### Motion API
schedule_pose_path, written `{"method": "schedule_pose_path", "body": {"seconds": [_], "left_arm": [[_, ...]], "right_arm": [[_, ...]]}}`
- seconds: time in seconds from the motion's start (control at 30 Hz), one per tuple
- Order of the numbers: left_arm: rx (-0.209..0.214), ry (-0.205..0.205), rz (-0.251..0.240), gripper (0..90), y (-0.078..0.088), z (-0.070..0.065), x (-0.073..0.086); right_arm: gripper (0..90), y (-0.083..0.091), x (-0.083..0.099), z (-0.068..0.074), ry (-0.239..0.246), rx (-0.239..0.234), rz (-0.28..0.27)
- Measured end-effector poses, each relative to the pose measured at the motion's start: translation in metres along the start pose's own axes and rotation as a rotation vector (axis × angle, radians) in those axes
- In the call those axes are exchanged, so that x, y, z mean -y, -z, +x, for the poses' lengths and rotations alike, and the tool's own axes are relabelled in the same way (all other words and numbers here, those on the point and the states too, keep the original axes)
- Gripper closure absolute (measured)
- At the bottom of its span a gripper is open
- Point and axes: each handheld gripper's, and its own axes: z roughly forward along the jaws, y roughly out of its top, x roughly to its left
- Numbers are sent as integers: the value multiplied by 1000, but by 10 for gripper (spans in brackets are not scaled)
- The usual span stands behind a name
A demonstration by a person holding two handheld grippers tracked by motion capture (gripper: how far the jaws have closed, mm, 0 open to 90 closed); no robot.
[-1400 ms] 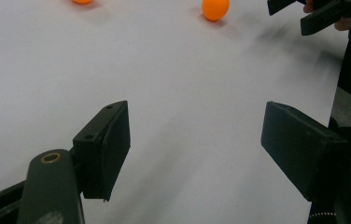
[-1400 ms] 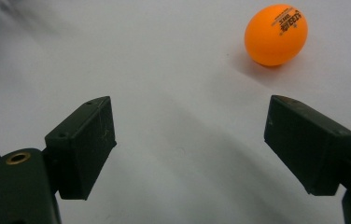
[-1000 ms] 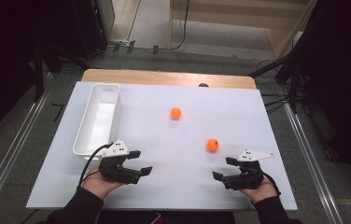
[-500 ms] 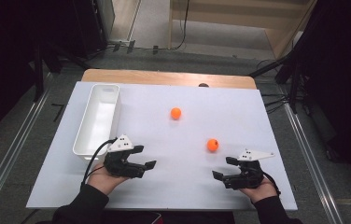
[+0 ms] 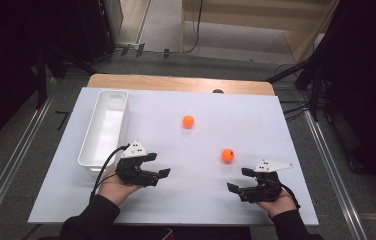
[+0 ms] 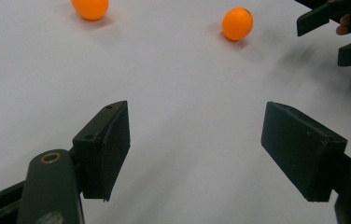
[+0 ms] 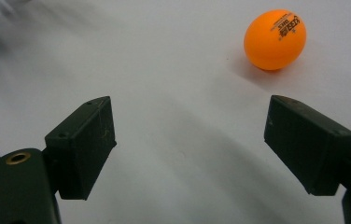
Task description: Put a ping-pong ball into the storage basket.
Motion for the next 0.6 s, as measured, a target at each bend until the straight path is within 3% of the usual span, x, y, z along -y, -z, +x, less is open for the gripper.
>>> {"method": "schedule_pose_path", "body": {"seconds": [0.27,0.6], "left_arm": [[-21,-11,8,242,-10,1,-4],[-15,10,4,241,-20,6,-7]], "right_arm": [[148,-2,0,0,3,-1,2],[148,-3,-1,0,4,-1,4]]}}
